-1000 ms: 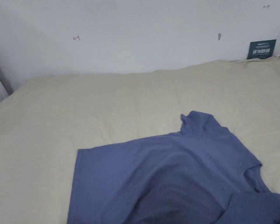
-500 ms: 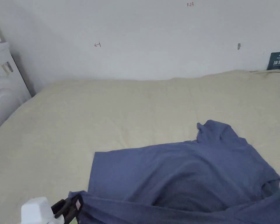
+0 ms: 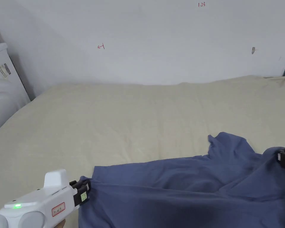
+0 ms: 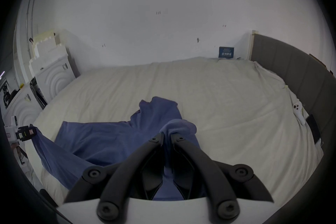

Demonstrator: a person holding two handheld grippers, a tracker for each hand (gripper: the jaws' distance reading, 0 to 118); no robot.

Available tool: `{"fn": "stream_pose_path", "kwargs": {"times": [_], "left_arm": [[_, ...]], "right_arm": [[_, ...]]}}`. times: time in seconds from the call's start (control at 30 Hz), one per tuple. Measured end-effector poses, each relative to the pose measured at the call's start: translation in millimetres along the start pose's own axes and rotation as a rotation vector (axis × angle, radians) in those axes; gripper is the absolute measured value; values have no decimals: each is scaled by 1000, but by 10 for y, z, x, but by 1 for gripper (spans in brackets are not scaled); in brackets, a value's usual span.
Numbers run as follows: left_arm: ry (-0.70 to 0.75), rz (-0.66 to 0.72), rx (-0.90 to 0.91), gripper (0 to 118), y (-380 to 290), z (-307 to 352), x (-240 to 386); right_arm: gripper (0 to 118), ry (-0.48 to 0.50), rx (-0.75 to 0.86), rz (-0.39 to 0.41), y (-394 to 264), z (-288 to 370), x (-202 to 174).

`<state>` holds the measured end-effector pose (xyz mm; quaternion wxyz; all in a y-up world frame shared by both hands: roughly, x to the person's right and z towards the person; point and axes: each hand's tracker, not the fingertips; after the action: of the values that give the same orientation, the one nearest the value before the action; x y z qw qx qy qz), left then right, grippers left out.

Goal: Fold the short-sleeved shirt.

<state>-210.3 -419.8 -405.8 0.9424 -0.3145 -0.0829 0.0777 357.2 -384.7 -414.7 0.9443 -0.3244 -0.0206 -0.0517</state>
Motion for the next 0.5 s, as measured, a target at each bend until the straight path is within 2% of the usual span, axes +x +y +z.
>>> {"fn": "stream_pose_path", "kwargs": {"times": [0.13,0.3,0.33,0.4,0.43,0.47,0.5], "left_arm": [[19,30,-51,8,-101,-292,-97],[38,46,-74,10,-266,-422,-147],[42,42,-70,17,-285,-417,-151],[88,35,-47,70,-253,-329,-148],[98,2,-11,92,-214,-219,-155],[103,-8,-1,106,-164,-104,-154],[112,-15,13,106,-108,30,-144]], "right_arm": [[5,-13,-48,-13,-79,-369,28],[8,-22,-92,32,-209,-557,44],[16,-26,-85,44,-216,-542,43],[67,-66,-31,88,-182,-410,51],[83,-79,18,101,-142,-268,60],[88,-64,58,102,-106,-124,67],[88,-44,118,113,-76,48,72]]}}
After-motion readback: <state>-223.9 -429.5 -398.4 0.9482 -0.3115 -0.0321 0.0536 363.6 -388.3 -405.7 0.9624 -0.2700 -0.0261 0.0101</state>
